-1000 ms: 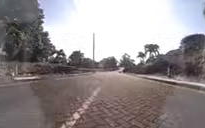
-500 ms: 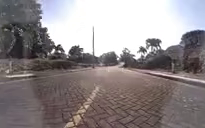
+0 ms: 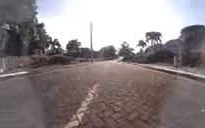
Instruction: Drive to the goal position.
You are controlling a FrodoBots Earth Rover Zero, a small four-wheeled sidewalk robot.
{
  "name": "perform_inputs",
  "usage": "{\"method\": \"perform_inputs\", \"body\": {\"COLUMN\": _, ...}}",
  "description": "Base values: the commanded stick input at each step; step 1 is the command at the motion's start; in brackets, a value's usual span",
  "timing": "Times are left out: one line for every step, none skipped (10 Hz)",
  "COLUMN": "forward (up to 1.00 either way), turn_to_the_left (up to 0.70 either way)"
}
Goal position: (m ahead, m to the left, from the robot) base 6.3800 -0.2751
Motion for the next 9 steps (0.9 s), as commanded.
{"method": "perform_inputs", "body": {"forward": 1.00, "turn_to_the_left": 0.00}}
{"method": "perform_inputs", "body": {"forward": 1.00, "turn_to_the_left": 0.00}}
{"method": "perform_inputs", "body": {"forward": 1.00, "turn_to_the_left": 0.00}}
{"method": "perform_inputs", "body": {"forward": 1.00, "turn_to_the_left": 0.00}}
{"method": "perform_inputs", "body": {"forward": 1.00, "turn_to_the_left": 0.00}}
{"method": "perform_inputs", "body": {"forward": 1.00, "turn_to_the_left": 0.00}}
{"method": "perform_inputs", "body": {"forward": 1.00, "turn_to_the_left": 0.00}}
{"method": "perform_inputs", "body": {"forward": 1.00, "turn_to_the_left": 0.00}}
{"method": "perform_inputs", "body": {"forward": 1.00, "turn_to_the_left": 0.00}}
